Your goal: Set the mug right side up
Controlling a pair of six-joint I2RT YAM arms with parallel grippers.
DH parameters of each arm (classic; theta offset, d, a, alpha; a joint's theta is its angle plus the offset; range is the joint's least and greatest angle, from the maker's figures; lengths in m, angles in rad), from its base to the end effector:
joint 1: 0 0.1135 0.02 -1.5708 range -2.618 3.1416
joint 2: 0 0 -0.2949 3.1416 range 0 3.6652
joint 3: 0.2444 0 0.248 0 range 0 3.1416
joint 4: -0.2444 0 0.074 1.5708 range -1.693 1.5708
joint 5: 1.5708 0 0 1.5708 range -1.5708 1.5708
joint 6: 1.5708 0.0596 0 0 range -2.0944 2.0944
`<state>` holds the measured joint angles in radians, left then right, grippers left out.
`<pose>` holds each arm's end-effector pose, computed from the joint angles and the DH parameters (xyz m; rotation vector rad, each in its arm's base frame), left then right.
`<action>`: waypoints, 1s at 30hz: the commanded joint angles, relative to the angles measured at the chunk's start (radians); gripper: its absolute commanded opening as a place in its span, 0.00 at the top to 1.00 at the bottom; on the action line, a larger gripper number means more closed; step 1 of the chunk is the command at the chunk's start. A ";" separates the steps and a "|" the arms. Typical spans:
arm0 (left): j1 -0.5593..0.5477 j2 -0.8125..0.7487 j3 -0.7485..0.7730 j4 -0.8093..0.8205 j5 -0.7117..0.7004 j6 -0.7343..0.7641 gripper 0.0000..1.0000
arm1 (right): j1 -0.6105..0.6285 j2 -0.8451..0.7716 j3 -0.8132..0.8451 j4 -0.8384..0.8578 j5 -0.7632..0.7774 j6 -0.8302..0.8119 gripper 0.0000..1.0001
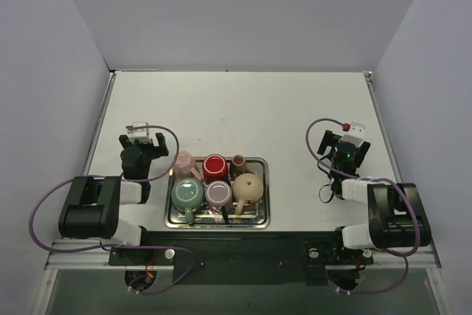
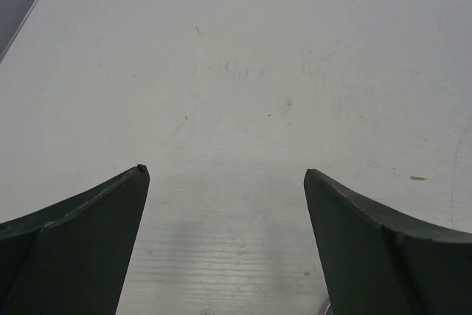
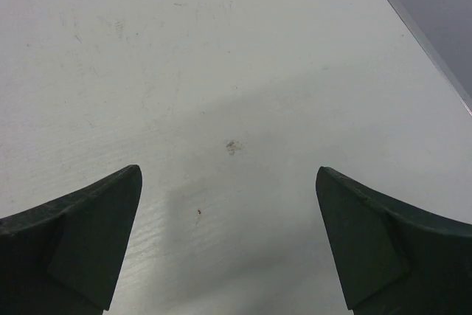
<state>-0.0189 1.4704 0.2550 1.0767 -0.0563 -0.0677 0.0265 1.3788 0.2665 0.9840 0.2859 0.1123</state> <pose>0.2627 -0.0016 0.1837 -0.0835 1.7073 -0.0163 0.2545 -0.0101 0.1970 0.2849 1.6717 -0.1390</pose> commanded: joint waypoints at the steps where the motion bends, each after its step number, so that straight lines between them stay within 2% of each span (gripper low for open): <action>1: -0.004 -0.002 0.007 0.008 -0.010 -0.009 0.02 | -0.004 -0.011 0.000 0.024 -0.007 0.015 0.00; 4: -0.004 -0.002 0.006 0.011 -0.010 -0.009 0.02 | -0.005 -0.017 0.004 0.027 -0.013 0.015 0.00; 6: -0.004 -0.002 0.007 0.006 -0.008 -0.009 0.02 | -0.005 -0.064 0.052 -0.068 0.022 0.030 0.00; 7: -0.003 -0.005 0.006 0.008 -0.004 -0.011 0.02 | -0.005 -0.095 0.077 -0.232 0.044 0.052 0.00; 8: 0.000 -0.018 0.004 0.015 0.003 -0.009 0.02 | -0.005 -0.151 0.153 -0.319 0.079 0.076 0.00; 9: 0.014 -0.042 0.021 -0.007 0.019 -0.026 0.02 | -0.007 -0.173 0.187 -0.502 0.091 0.151 0.00; 10: 0.069 -0.115 0.041 -0.135 0.030 -0.040 0.02 | -0.007 -0.217 0.251 -0.574 0.090 0.171 0.00; 11: 0.089 -0.157 0.109 -0.303 0.108 -0.064 0.02 | 0.000 -0.234 0.285 -0.720 0.079 0.220 0.00; 12: 0.138 -0.209 0.139 -0.366 0.145 -0.067 0.02 | 0.013 -0.274 0.339 -0.785 0.043 0.246 0.00; 13: 0.158 -0.223 0.215 -0.500 0.245 -0.043 0.02 | 0.033 -0.290 0.370 -0.914 0.029 0.295 0.02; 14: 0.189 -0.248 0.252 -0.585 0.330 -0.026 0.02 | 0.090 -0.325 0.416 -0.980 0.036 0.315 0.03; 15: 0.200 -0.254 0.341 -0.733 0.357 0.012 0.02 | 0.145 -0.343 0.442 -1.101 0.111 0.325 0.03; 16: 0.209 -0.265 0.395 -0.842 0.396 0.037 0.02 | 0.280 -0.369 0.486 -1.148 0.168 0.325 0.05; 17: 0.208 -0.266 0.496 -1.009 0.415 0.061 0.02 | 0.346 -0.379 0.505 -1.238 0.317 0.339 0.05; 18: 0.208 -0.266 0.538 -1.117 0.452 0.134 0.02 | 0.483 -0.385 0.551 -1.278 0.394 0.355 0.08; 19: 0.208 -0.265 0.615 -1.270 0.472 0.158 0.02 | 0.534 -0.383 0.574 -1.370 0.479 0.406 0.09; 20: 0.208 -0.269 0.642 -1.328 0.502 0.181 0.02 | 0.632 -0.367 0.630 -1.412 0.513 0.433 0.10; 21: 0.206 -0.271 0.686 -1.425 0.513 0.198 0.02 | 0.668 -0.354 0.661 -1.508 0.550 0.508 0.10; 23: 0.203 -0.282 0.731 -1.532 0.545 0.223 0.02 | 0.794 -0.302 0.746 -1.597 0.581 0.600 0.10; 26: 0.194 -0.300 0.771 -1.641 0.579 0.261 0.02 | 1.005 -0.241 0.787 -1.633 0.633 0.711 0.12; 30: 0.183 -0.329 0.780 -1.706 0.566 0.279 0.02 | 1.165 -0.104 0.855 -1.667 0.648 0.857 0.18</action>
<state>0.1761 1.1782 0.9955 -0.4187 0.4618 0.1493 1.0702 1.1736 1.0611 -0.5293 0.8261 0.7654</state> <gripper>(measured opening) 0.977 0.855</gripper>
